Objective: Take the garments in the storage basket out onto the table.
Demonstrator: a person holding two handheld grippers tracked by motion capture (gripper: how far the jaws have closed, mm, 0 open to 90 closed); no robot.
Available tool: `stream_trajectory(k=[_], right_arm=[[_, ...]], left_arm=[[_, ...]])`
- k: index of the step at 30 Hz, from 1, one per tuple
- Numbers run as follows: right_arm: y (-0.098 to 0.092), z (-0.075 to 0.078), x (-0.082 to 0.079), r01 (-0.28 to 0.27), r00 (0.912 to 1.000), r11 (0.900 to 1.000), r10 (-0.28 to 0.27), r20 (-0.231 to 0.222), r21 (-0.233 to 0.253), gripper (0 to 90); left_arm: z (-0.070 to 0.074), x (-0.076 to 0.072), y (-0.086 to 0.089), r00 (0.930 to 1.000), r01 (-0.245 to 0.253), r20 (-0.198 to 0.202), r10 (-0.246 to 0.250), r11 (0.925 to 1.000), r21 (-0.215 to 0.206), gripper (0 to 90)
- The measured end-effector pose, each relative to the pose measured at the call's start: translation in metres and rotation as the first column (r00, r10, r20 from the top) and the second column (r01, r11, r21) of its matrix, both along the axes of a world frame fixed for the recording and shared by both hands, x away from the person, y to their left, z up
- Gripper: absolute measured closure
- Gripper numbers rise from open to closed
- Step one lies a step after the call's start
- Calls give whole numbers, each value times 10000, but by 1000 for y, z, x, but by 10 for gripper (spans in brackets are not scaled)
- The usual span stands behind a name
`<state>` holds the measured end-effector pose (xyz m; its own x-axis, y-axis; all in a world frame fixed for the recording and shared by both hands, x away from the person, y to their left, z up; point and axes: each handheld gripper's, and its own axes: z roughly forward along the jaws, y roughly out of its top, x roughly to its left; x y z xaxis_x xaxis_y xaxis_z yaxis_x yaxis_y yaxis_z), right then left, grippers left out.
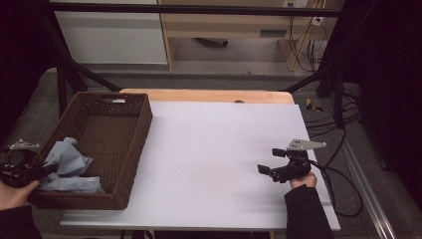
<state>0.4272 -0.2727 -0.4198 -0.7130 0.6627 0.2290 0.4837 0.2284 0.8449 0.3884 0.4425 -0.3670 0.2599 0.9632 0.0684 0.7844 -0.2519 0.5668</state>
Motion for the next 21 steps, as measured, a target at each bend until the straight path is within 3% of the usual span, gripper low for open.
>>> stream_trajectory(k=[7, 21], right_arm=[[-1, -2, 1, 1, 10000, 10000, -1, -20, -28, 43], [-1, -2, 1, -4, 10000, 10000, 4, -30, 14, 43]], left_arm=[[4, -2, 0, 9993, 361, 125, -362, 9993, 61, 747], [13, -3, -4, 9979, 474, 450, -467, 9988, -153, 768]])
